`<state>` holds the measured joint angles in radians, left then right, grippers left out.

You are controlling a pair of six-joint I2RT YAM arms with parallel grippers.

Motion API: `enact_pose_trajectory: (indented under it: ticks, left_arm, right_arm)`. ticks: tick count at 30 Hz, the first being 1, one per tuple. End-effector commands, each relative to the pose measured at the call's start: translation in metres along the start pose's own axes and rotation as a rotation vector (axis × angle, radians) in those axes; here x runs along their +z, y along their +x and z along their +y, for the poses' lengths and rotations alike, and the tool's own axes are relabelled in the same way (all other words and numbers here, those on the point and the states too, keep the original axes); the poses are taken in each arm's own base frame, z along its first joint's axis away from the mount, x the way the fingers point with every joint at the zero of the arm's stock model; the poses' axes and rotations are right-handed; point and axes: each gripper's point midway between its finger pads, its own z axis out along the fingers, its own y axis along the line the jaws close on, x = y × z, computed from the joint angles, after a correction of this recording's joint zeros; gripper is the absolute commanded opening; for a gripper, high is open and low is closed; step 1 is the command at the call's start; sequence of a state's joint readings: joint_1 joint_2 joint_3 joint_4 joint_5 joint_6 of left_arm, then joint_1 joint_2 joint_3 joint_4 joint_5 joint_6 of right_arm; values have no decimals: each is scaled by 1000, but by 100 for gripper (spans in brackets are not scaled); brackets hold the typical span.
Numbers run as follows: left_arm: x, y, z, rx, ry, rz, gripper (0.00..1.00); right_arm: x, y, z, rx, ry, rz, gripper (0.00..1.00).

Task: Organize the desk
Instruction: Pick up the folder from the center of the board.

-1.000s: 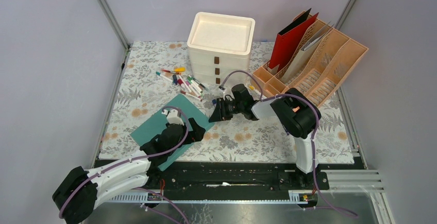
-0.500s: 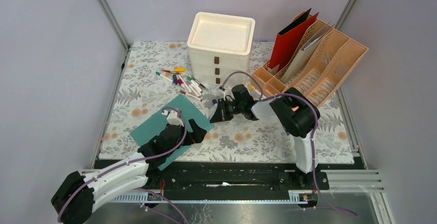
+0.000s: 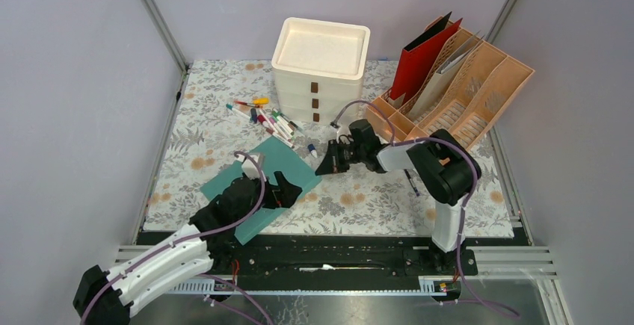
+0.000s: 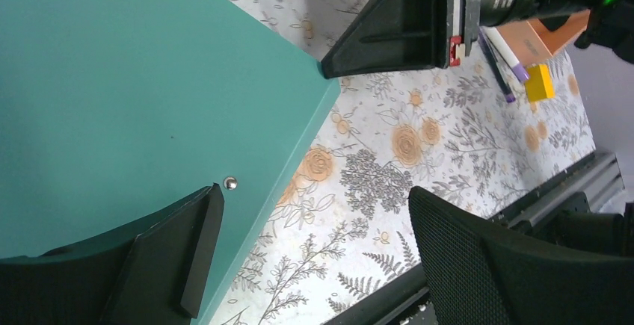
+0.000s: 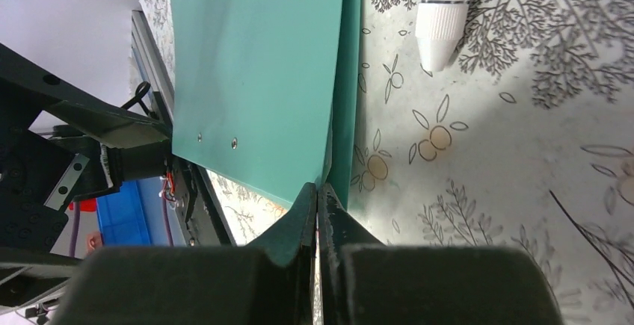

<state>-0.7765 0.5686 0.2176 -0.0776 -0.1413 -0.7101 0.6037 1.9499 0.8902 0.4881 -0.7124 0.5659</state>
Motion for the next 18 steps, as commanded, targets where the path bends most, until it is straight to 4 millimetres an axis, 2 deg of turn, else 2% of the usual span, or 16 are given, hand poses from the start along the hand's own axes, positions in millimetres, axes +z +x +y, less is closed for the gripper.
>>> enact_pose_trajectory:
  ticks: [1, 6, 8, 10, 14, 18]
  left_arm:
    - [-1, -16, -36, 91, 113, 21, 99]
    - [7, -20, -57, 275, 58, 14, 99]
    - [8, -14, -68, 396, 18, 17, 99]
    - [11, -12, -69, 501, -53, 15, 99]
    - [20, 0, -54, 674, -230, 38, 99]
    - [25, 6, -41, 744, -373, 40, 99]
  right_arm:
    - [-24, -10, 13, -52, -15, -8, 0]
    - [-37, -7, 15, -42, -11, 1, 0]
    - [-40, -8, 17, -35, -19, -6, 0]
    - [-41, -9, 21, -28, -33, -10, 0]
    - [-44, -11, 31, -17, -64, -15, 0]
    - [-48, -11, 36, -24, -81, -16, 0]
